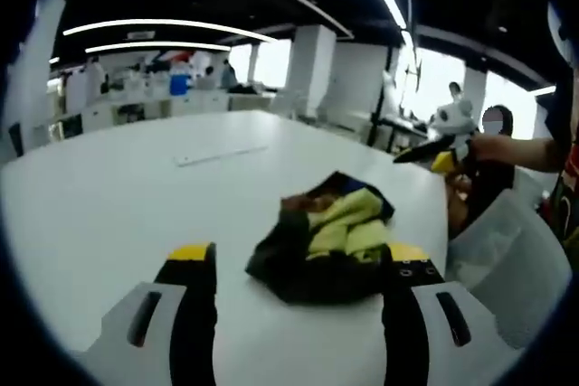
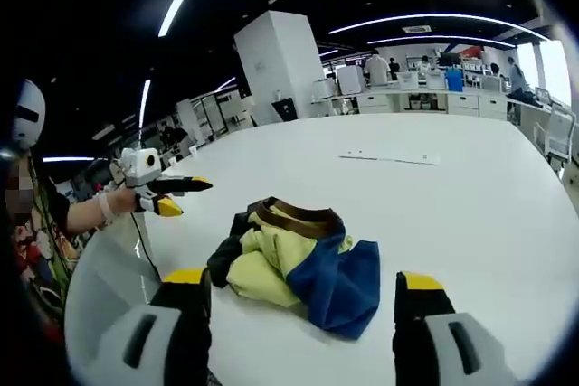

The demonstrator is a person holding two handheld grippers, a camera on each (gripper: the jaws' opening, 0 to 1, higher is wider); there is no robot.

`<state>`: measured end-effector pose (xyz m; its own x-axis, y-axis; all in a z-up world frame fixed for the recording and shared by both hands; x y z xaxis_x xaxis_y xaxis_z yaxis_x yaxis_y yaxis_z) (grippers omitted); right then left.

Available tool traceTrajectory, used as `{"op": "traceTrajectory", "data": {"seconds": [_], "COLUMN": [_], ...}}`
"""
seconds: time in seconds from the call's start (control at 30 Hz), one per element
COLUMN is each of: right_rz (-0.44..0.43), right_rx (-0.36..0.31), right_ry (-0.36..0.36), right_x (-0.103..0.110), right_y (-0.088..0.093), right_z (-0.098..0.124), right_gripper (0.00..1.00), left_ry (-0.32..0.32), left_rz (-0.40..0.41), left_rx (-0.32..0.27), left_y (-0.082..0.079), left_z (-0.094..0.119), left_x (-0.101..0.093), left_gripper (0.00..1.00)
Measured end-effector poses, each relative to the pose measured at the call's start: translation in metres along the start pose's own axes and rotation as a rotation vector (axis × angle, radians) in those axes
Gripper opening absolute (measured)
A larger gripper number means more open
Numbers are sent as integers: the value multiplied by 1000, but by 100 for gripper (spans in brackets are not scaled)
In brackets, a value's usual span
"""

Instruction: Fold the garment on the visible template until the final outline fits inside the template.

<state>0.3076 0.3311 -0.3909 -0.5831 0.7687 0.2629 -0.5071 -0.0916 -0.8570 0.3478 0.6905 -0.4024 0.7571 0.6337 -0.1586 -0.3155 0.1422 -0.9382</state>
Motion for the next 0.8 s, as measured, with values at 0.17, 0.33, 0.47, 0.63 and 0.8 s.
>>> {"op": "traceTrajectory", "data": {"seconds": [0.17,0.33,0.47,0.63,0.8], "right_rz": [-23,-22,-24,-42,-43], "right_rx": [-10,-6,0,-6,-4], "right_ry": [-14,-14,-13,-15,-9], "right_x": [5,8,10,11,6], "right_y": [-2,0,3,4,5], "right_z": [0,-2,-3,-2,-1], "right_gripper": [83,82,82,82,82], "left_ry": [11,16,18,28,25], "left_rz": [-3,-1,10,-1,7], "left_rx": [28,36,29,48,45], "left_y": [8,9,9,11,12], "left_z": [-1,-2,-2,-3,-4], "left_x": [-4,-5,-5,-7,-8], "left_gripper": [71,70,70,70,70]}}
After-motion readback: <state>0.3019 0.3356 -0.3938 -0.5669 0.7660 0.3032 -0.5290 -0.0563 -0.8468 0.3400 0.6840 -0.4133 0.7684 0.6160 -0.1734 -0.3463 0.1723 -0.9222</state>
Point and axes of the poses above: the point that each gripper's makers call its tool centre point, and the gripper's own axes: z roughly backward along the fingers, x roughly to its left, y roughly out of its underside, the point moved 7 cm from there along z, roughly backward along the fingers, and after that the axes turned 2 degrees about -x, right-handed, at the moved point
